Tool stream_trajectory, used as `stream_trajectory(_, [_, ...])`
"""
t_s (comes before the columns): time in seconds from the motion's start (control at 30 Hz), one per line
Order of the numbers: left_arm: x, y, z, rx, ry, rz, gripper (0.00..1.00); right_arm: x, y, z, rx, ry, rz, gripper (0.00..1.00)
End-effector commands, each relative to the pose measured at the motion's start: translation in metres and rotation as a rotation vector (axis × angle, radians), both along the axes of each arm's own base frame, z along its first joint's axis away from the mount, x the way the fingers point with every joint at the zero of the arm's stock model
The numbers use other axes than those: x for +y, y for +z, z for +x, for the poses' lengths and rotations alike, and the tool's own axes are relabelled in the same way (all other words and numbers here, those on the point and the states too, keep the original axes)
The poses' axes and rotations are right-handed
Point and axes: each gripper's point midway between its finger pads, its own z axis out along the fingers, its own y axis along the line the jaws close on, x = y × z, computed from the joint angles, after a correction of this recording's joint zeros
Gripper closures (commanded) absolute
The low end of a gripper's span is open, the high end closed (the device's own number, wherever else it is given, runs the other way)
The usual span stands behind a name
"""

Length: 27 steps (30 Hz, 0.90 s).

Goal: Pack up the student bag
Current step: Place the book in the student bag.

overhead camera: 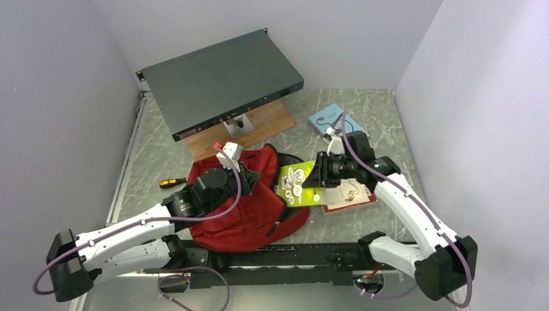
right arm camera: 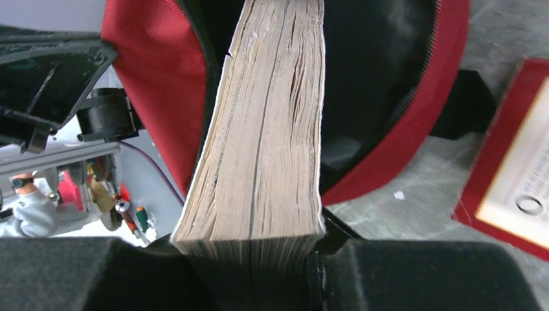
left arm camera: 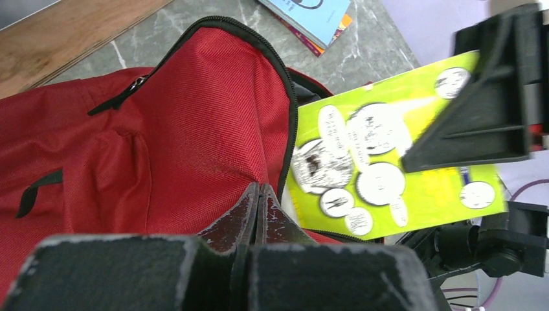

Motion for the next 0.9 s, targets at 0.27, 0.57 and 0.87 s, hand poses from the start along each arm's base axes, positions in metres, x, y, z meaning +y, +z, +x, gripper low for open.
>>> stream_trajectory(0.27, [-0.029, 0.111, -0.015, -0.210, -0.174, -0.242, 1.00, 0.099, 0.030, 0.025, 0.025, 0.102, 0.486, 1.00])
stream_trajectory(0.57, [-0.028, 0.127, -0.023, -0.234, -0.204, -0.282, 1.00, 0.138, 0.004, 0.027, 0.061, 0.101, 0.553, 1.00])
stream_trajectory(0.87, [-0.020, 0.111, -0.014, -0.172, -0.124, -0.257, 1.00, 0.178, -0.039, 0.046, 0.065, 0.124, 0.539, 0.97])
